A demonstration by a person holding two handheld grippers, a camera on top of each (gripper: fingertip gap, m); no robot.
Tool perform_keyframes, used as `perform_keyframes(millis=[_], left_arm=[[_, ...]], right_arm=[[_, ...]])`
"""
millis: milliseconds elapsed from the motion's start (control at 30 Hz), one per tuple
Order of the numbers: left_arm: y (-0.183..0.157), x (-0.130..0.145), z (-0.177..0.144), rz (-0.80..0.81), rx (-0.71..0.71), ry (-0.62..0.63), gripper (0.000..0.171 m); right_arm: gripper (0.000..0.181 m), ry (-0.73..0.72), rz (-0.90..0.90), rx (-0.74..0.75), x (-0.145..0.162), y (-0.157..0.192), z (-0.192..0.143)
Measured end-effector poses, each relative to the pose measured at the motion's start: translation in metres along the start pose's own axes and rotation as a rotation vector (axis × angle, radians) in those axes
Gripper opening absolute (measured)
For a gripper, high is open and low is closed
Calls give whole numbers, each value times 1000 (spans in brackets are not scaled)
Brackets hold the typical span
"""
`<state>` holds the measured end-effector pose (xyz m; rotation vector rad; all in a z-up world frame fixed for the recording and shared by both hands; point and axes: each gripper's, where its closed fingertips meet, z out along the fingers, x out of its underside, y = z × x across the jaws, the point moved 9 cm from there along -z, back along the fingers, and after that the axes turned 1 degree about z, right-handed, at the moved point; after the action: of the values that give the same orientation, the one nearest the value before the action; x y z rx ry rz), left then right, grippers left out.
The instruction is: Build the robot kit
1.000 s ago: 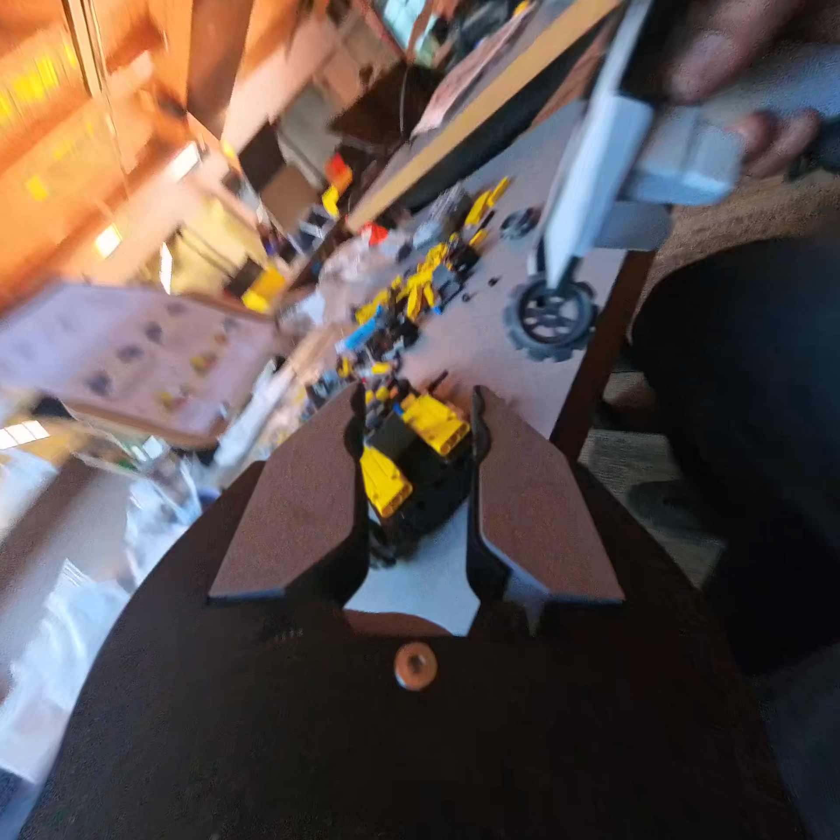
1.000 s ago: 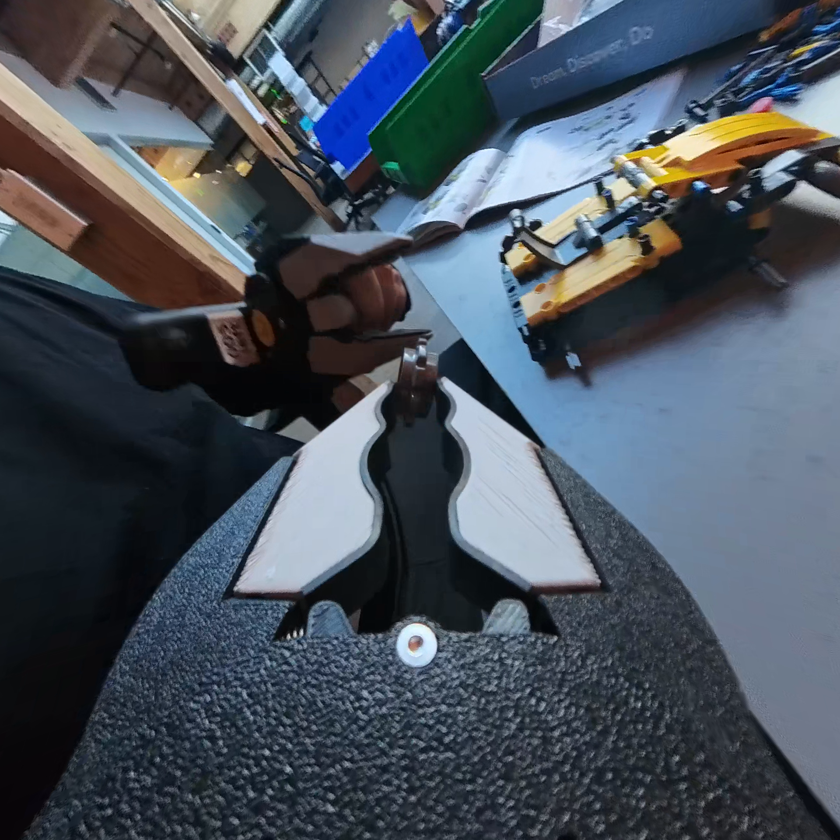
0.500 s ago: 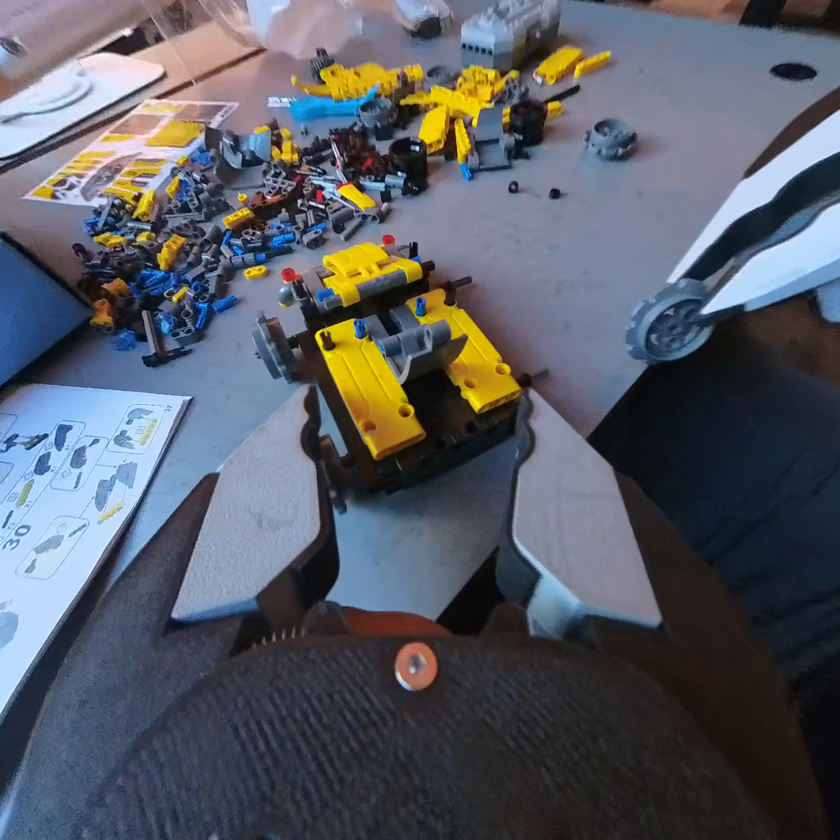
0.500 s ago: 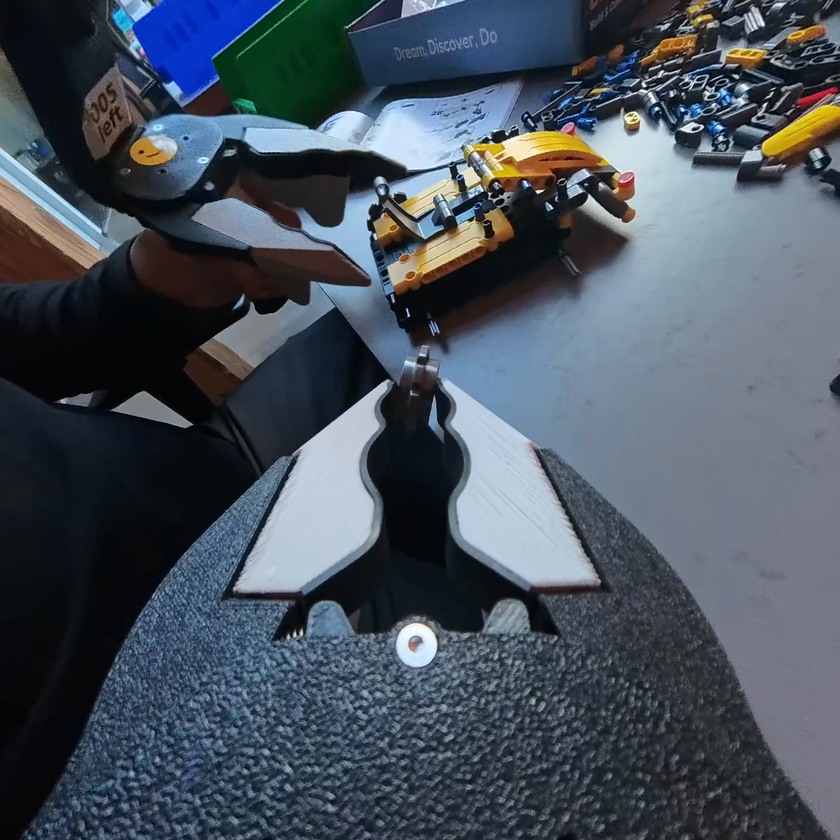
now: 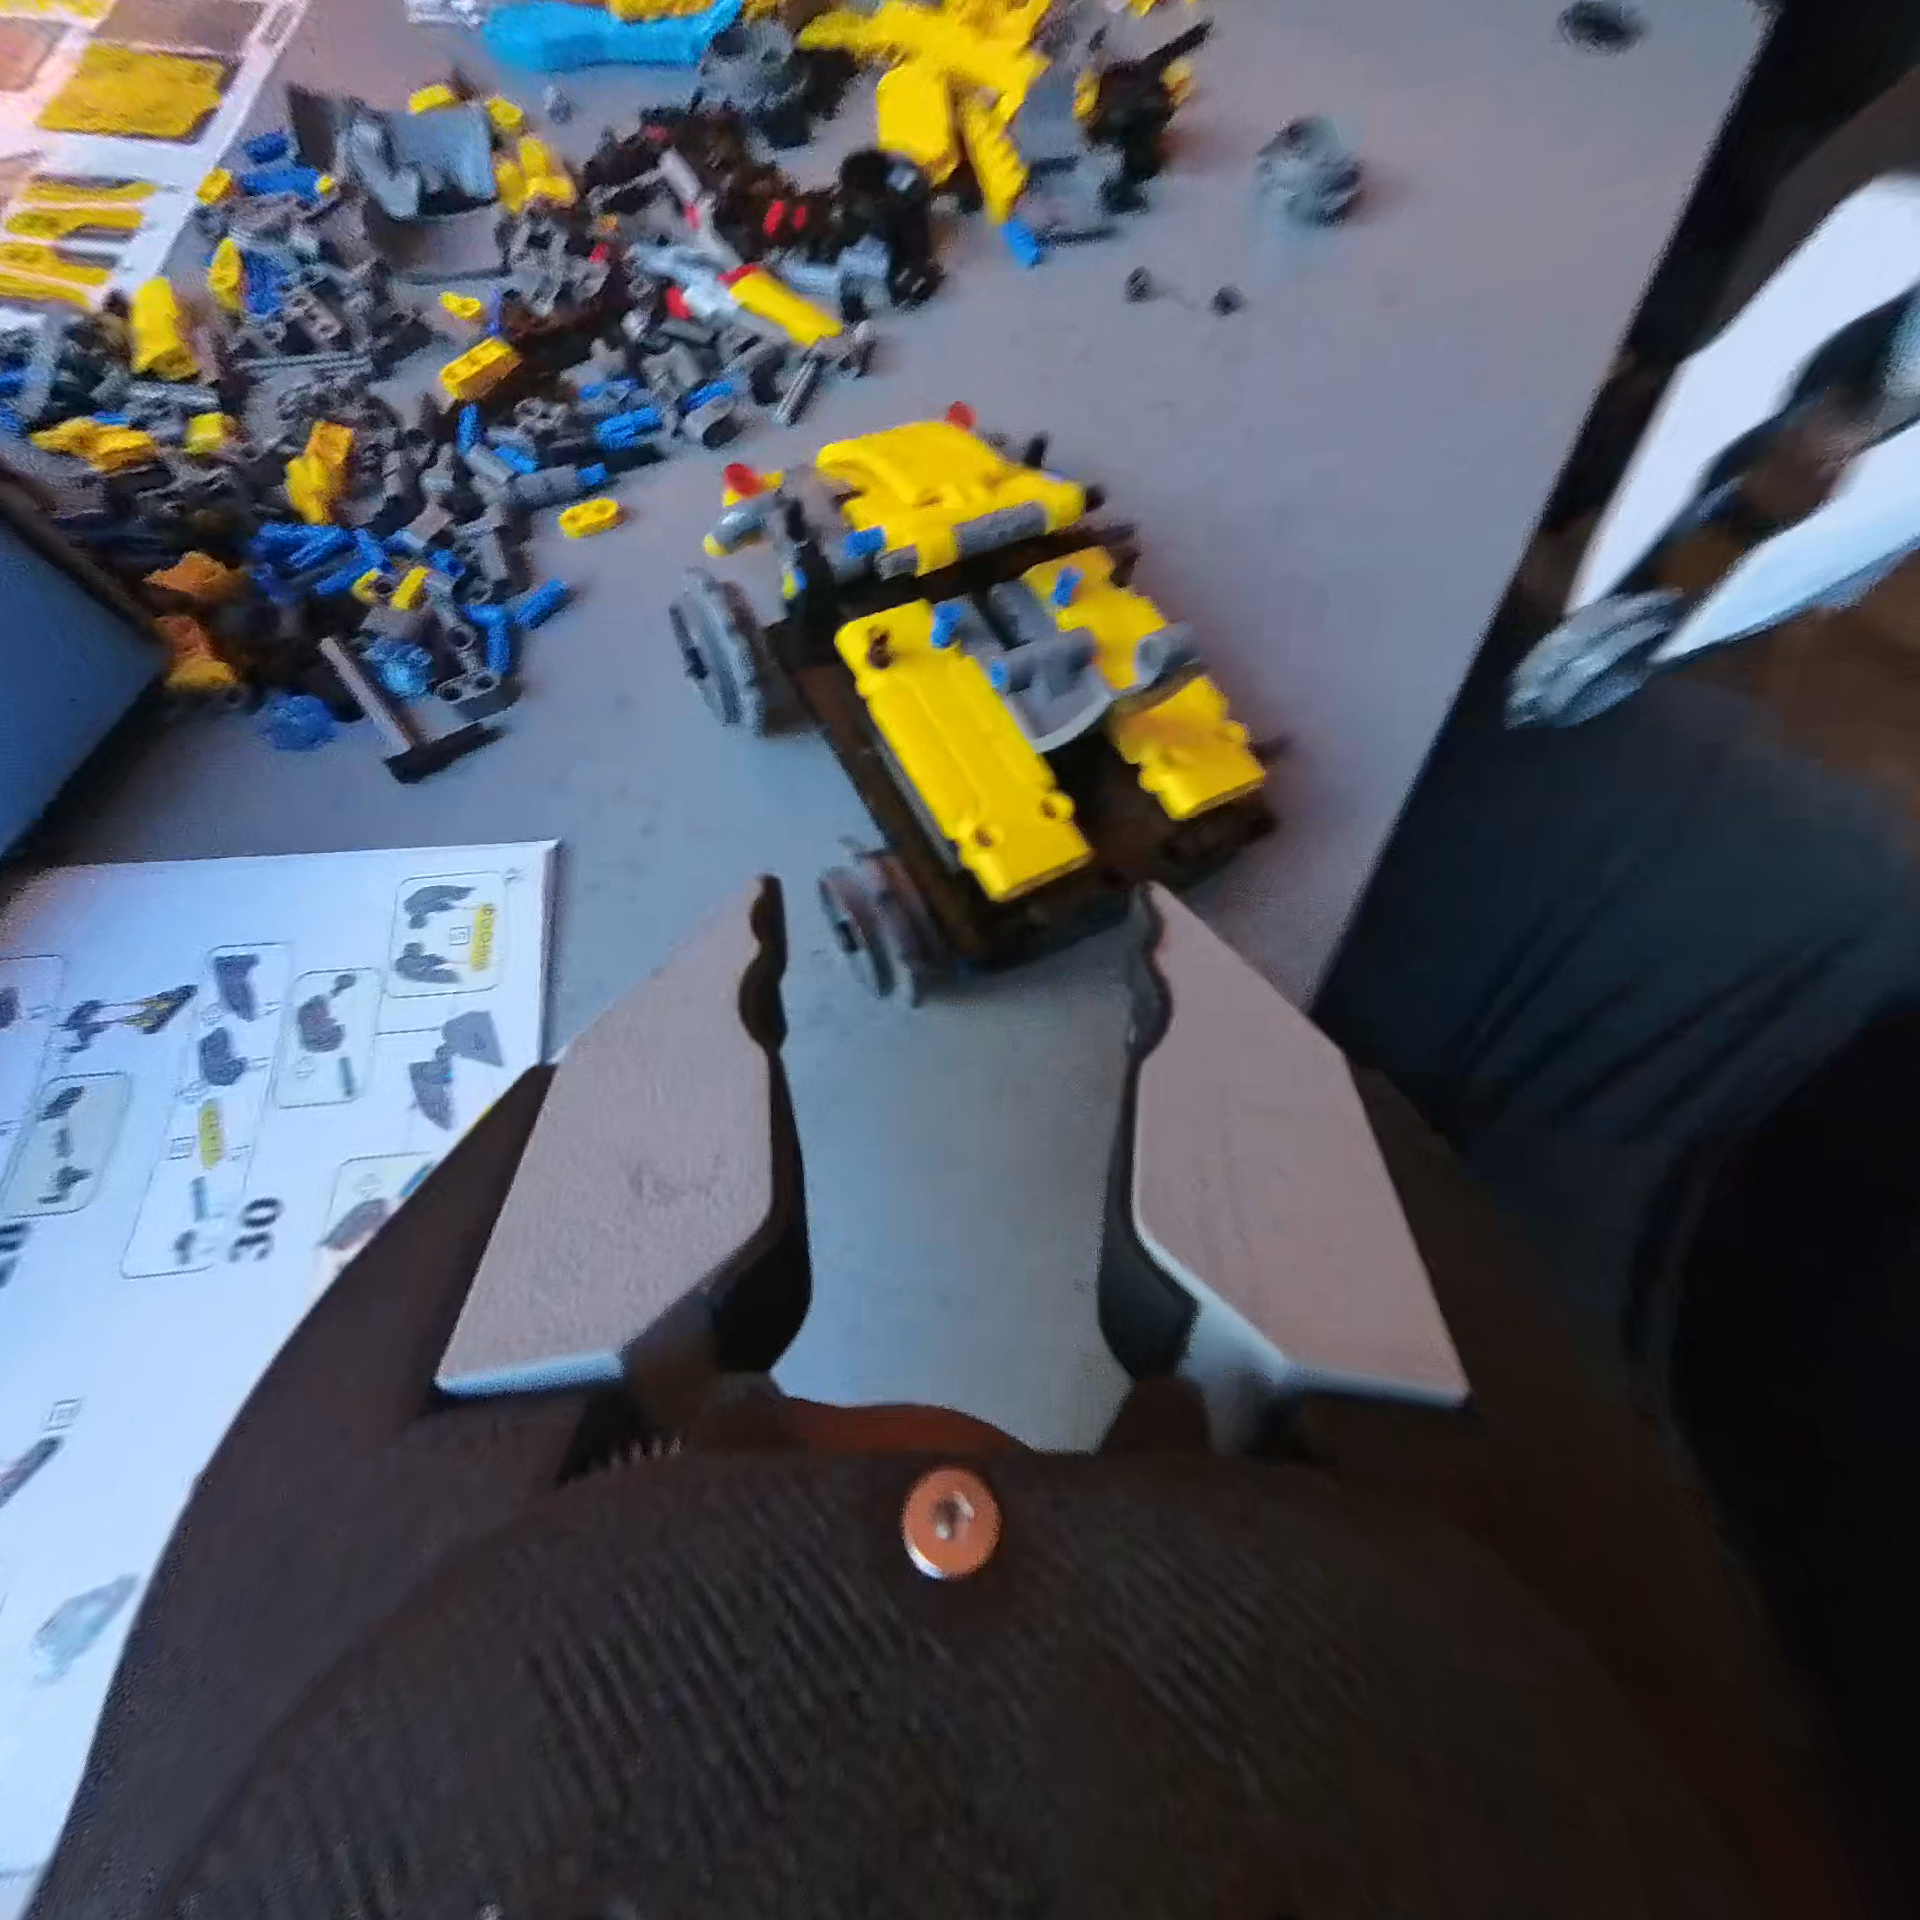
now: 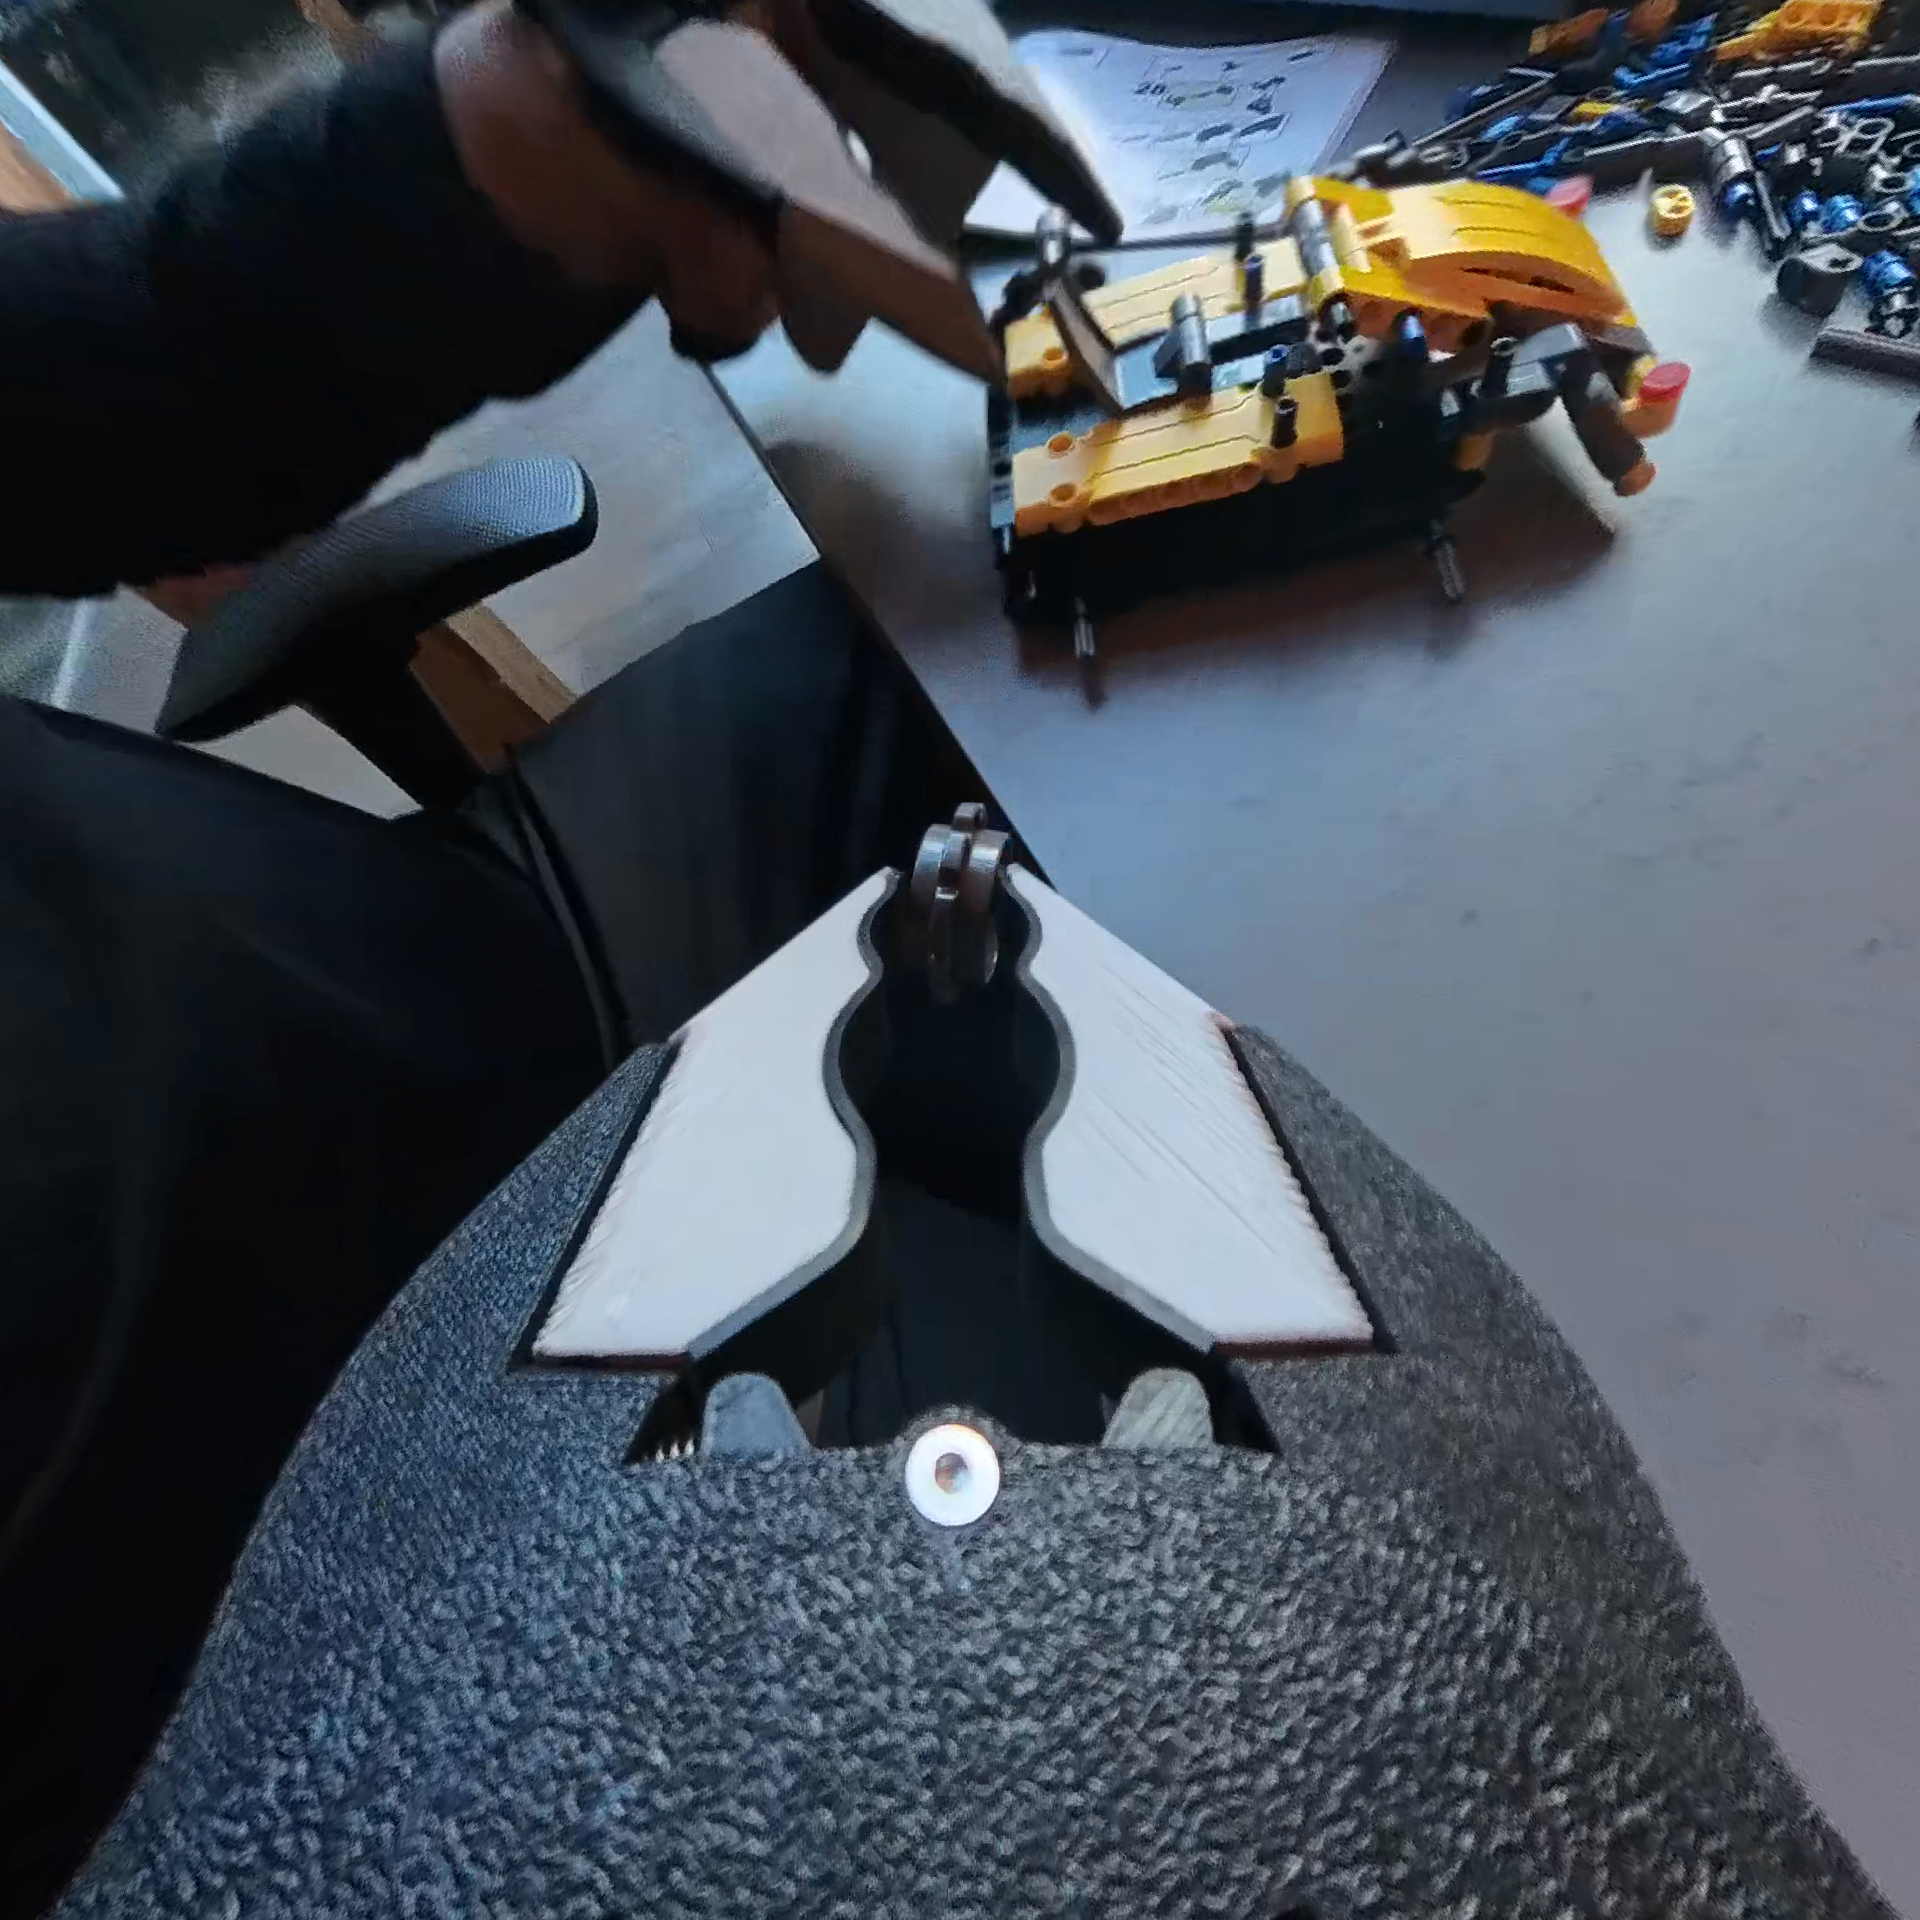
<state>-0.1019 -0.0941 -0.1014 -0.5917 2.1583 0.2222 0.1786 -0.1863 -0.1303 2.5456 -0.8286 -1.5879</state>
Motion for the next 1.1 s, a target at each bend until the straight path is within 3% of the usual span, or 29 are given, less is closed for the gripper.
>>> perform_keyframes(millis=[100,200,333,467,633,867,967,1100], left_arm=[[-15,-9,-6,-70,36,-69,71],[-33,-11,13,-41,-52,-36,82],[-43,-13,44,-44,-139,22,83],[-42,-13,53,-10,-182,53,82],[-30,-11,47,43,-87,81,81],[5,1,22,136,183,109,76],[16,9,13,203,248,86,75],[26,15,2,155,256,52,71]], right_arm=[[17,8,-12,-4,-1,2,3],[17,1,2,-14,-1,0,5],[16,-4,15,-15,-1,-2,8],[16,-20,-6,-7,-4,2,6],[16,-76,-58,-34,-9,3,6],[16,-156,54,-178,-17,-2,20],[16,-165,63,-214,-23,-3,27],[16,-172,47,-248,-35,-3,35]])
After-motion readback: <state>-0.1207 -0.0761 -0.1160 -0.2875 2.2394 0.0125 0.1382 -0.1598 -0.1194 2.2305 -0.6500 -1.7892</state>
